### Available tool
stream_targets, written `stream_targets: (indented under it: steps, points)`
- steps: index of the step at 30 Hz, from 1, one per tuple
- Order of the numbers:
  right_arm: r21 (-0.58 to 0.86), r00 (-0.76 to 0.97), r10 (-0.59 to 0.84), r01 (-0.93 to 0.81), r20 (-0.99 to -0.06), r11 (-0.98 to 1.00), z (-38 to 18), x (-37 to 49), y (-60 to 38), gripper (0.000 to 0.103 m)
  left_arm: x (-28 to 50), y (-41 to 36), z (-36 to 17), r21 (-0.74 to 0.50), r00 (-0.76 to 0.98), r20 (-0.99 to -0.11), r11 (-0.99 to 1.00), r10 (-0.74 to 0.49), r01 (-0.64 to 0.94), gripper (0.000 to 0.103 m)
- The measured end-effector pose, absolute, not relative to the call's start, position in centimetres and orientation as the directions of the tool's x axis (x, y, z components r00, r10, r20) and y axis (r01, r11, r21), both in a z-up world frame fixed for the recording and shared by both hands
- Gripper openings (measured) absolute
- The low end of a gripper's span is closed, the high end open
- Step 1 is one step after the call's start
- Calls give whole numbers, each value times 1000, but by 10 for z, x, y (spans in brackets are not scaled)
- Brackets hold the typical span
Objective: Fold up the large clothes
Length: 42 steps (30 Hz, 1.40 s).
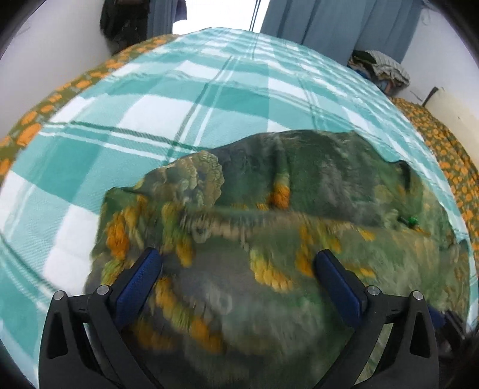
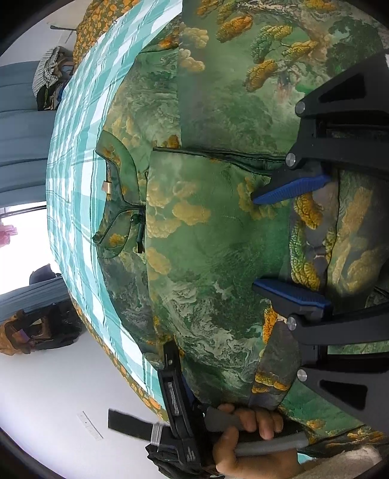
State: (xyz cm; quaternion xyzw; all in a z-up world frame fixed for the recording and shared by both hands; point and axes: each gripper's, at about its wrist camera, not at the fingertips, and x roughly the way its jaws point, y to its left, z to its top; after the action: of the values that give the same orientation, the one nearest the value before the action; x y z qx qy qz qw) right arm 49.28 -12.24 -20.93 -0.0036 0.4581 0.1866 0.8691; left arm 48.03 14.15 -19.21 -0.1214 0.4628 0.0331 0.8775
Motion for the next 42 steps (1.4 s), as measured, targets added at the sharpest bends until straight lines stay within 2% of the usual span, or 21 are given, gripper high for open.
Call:
stream_targets:
  steps: [6,10,14,18,21,22,26,30,36,42]
  points:
    - [153,531,308,-316,-790,936,-177,476,-128,53,407,124,-143,-152,584,-805,988,-104,-35,102]
    - [151,549,309,-314,-777,937,-150,438,-149,57,339,97,-121,-79,564,-817,993,-116,90,102]
    - [96,542,267,-323,-797,941,-140,376,-174,57,282,74,-124,-79,531,-834,986,-146,147,102]
    - [46,527,203,-296,-825,954,-145,315,-197,57,249,58,-144,-114,514,-841,985,-166,130,102]
    - [13,524,152,-260,-838,965,-156,281,-206,57,242,49,-172,-131,466,-868,984,-172,120,102]
    - [8,515,139,-249,-846,968,-162,276,-209,57,240,44,-184,-100,468,-871,987,-146,123,102]
    - [14,509,121,-209,-852,978,-191,265,-216,59,235,35,-196,-41,533,-838,988,-114,147,103]
    - [-14,541,105,-210,-834,978,-198,263,-213,60,233,36,-195,-58,547,-828,988,-126,140,102]
    - [18,554,129,-201,-823,979,-201,264,-216,62,224,38,-199,-56,565,-816,989,-124,137,102]
    - [5,554,120,-205,-824,979,-196,260,-214,62,212,46,-185,-72,530,-838,990,-125,120,102]
